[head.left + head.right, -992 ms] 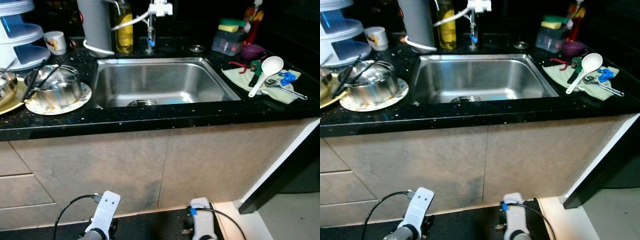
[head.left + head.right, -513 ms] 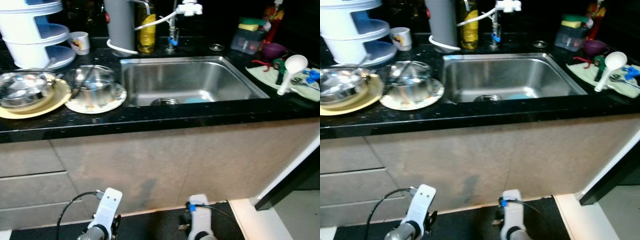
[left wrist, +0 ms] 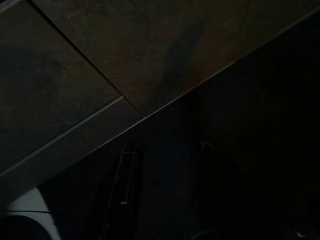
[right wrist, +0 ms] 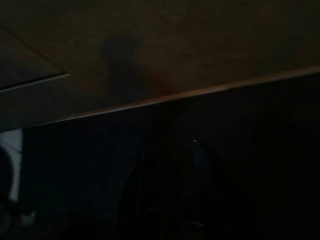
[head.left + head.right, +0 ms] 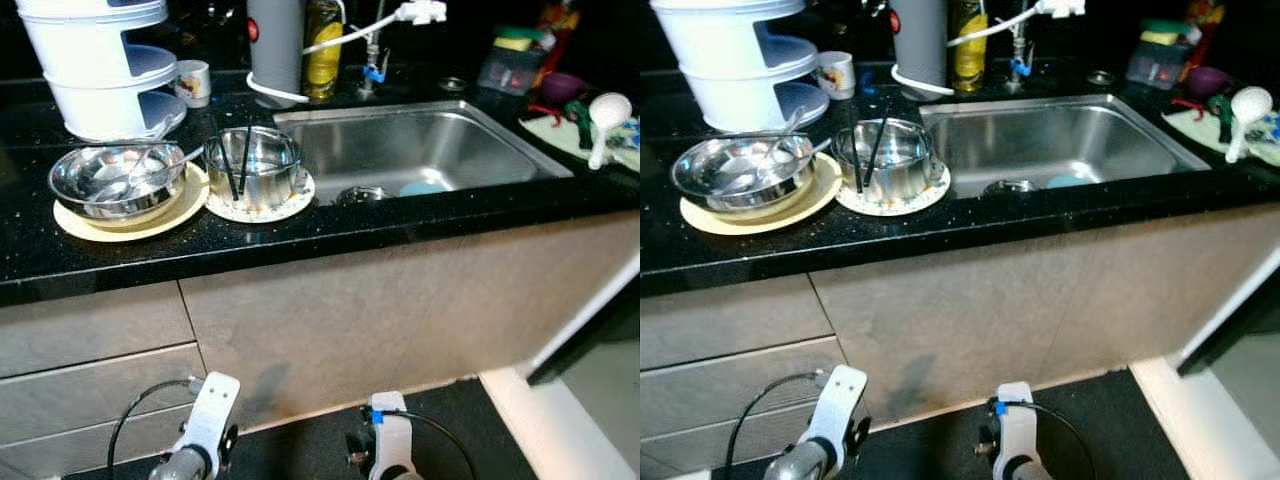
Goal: Kitchen organization
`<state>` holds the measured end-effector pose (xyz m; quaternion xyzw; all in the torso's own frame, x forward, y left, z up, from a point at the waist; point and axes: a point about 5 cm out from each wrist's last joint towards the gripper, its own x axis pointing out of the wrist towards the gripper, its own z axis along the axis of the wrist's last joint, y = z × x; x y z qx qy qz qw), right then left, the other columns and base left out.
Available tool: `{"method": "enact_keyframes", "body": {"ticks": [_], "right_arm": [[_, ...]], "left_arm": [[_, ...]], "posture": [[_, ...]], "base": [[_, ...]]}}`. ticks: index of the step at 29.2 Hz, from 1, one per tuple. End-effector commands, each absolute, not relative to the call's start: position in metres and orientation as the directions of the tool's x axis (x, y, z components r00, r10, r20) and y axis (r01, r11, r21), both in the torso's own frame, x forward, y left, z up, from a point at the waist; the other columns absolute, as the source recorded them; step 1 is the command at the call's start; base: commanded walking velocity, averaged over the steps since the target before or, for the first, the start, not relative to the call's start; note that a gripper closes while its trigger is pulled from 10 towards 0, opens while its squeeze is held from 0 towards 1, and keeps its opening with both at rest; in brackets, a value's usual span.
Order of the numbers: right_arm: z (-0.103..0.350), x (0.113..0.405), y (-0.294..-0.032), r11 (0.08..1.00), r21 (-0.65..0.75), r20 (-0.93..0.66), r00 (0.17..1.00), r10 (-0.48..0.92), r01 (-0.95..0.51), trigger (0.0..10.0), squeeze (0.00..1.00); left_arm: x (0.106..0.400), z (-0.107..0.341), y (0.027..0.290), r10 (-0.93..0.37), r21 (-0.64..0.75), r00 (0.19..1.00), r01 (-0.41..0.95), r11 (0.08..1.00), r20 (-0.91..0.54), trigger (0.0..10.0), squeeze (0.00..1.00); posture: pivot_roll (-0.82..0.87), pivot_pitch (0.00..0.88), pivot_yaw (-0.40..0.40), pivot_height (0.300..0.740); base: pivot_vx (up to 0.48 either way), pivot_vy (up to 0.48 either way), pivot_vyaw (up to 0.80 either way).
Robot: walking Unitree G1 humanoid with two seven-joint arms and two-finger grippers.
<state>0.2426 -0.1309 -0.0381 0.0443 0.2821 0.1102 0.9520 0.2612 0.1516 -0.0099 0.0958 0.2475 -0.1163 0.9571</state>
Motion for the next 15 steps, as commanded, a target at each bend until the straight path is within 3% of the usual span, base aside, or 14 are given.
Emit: {"method": "enact_keyframes", "body": {"ticks": [1, 15], "right_arm": [[-0.0385, 0.2417, -0.1300, 0.971, 0.154, -0.518, 0.822, 0.235, -0.181, 10.0, 0.00], [-0.0434, 0.2364, -0.1313, 0.973, 0.155, -0.540, 0.811, 0.226, -0.168, 10.0, 0.00]], "left_arm": [[0.2556, -0.0156, 0.1572, -0.166, 0.139, 0.839, 0.274, 0.952, -0.519, 10.0, 0.00], [0.2580, -0.0145, 0.1576, -0.175, 0.135, 0.839, 0.281, 0.950, -0.516, 10.0, 0.00]], "posture": [[-0.03, 0.138, -0.017, 0.740], [-0.03, 0.142, -0.012, 0.740]], "base": [[0.000, 0.386, 0.00], [0.000, 0.390, 0.00]]}}
